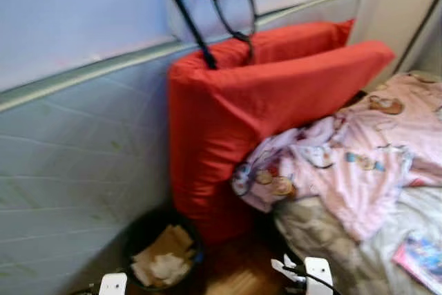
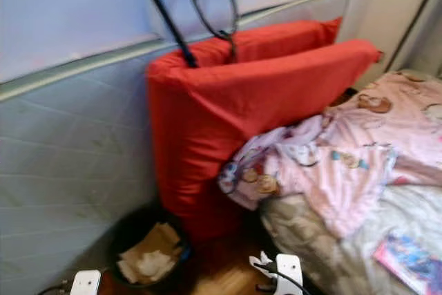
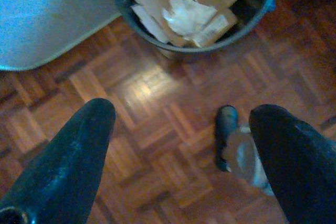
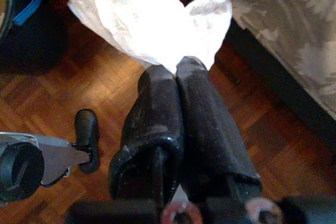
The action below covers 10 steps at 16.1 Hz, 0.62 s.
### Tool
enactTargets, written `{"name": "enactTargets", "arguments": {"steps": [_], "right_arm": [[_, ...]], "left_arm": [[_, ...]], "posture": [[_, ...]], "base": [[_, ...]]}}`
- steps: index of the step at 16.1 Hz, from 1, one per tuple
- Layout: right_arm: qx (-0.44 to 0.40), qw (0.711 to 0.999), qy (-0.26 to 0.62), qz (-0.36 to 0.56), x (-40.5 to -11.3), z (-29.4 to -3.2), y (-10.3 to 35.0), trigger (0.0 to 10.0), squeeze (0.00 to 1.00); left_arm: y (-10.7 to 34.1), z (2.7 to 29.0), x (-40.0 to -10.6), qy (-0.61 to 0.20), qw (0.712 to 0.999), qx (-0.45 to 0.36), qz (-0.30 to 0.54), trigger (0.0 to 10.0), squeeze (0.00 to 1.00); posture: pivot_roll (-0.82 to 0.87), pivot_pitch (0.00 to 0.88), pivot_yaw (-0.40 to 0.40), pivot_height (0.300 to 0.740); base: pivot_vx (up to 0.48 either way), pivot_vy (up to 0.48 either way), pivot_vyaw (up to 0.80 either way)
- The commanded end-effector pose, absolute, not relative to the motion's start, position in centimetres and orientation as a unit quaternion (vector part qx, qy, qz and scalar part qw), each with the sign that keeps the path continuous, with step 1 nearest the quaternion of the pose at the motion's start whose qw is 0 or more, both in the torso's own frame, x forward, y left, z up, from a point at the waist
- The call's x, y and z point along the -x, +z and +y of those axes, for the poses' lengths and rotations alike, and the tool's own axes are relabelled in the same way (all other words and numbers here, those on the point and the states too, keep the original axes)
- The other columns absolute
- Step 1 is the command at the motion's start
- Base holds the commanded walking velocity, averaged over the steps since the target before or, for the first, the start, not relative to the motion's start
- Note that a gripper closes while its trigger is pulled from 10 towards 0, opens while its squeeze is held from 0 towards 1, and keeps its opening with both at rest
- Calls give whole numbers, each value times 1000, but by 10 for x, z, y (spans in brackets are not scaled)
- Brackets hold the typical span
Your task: Clean up the room
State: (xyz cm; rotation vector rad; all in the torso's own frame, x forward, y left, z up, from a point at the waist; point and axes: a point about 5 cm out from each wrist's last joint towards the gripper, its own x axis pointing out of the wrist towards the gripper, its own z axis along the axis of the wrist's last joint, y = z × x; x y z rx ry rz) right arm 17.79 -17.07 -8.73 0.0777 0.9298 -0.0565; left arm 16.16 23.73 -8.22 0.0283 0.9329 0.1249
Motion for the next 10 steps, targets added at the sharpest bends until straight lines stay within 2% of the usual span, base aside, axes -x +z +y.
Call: {"name": "enactTargets", "arguments": {"steps": [1,10], "right_arm": [[-32,887,-36,459,-171,-178,-90,10000,0],[-25,885,-31,464,-169,-178,-91,10000,0]], "left_arm": [[-84,232,-162,52,890,-14,452,10000,0],[-84,231,-162,51,890,-14,453,10000,0]], "posture": [[66,0,22,740],[69,0,22,740]], "base": [[0,458,0],[0,459,0]]}}
